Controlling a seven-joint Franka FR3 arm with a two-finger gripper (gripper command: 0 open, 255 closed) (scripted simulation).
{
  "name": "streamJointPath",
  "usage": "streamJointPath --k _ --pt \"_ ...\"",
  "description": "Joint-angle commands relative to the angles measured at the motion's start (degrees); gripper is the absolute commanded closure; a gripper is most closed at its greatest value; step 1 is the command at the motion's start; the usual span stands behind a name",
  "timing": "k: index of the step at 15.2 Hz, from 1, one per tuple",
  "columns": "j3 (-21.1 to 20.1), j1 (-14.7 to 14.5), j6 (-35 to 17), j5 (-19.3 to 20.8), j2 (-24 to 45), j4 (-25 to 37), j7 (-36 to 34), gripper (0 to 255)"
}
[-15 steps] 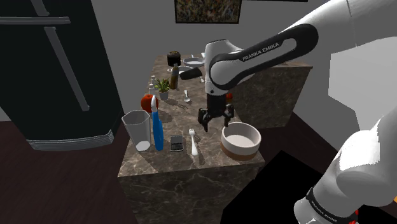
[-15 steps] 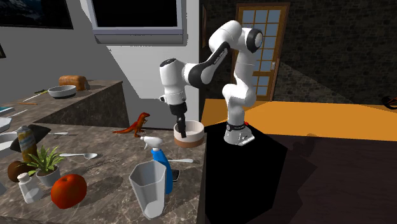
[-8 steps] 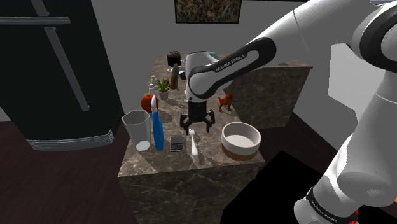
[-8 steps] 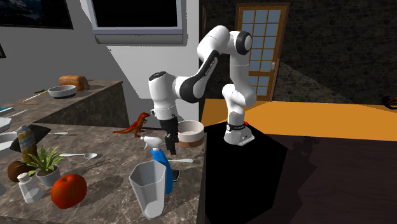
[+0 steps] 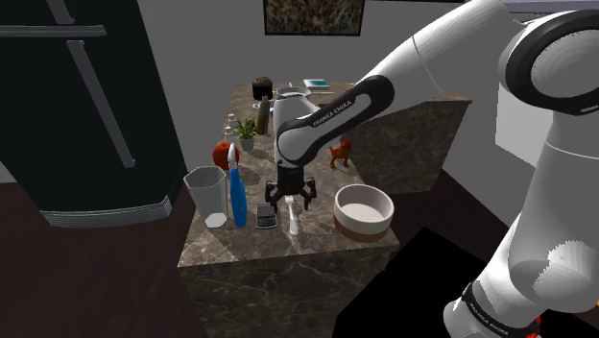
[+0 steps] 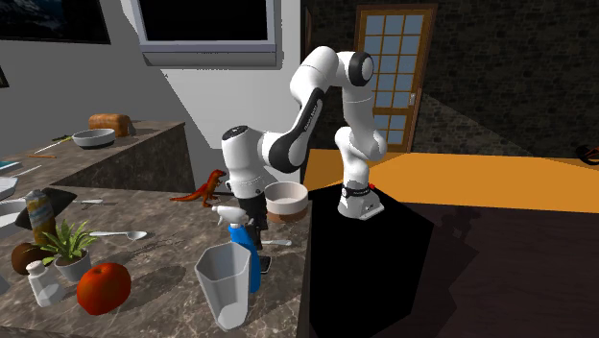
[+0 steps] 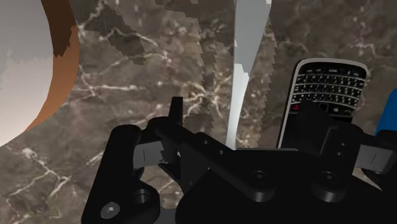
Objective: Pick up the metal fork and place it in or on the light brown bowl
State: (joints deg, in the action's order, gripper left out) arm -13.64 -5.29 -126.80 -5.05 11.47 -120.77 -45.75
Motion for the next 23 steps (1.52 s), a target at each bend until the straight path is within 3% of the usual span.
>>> streamJointPath --k 1,8,9,18,23 --pt "0.0 -0.1 -1.2 0.1 0.6 -0.6 -0.1 0" --pt "0.0 -0.1 -1.2 0.1 0.6 -0.6 -0.1 0" --pt "0.0 -0.1 -1.2 0.1 0.6 -0.6 -0.1 255" --pt "0.0 -0.1 -1.2 0.1 0.6 -0.6 -0.1 255" --pt "-0.1 0.1 2.3 -0.3 -1.7 0.6 -0.1 255"
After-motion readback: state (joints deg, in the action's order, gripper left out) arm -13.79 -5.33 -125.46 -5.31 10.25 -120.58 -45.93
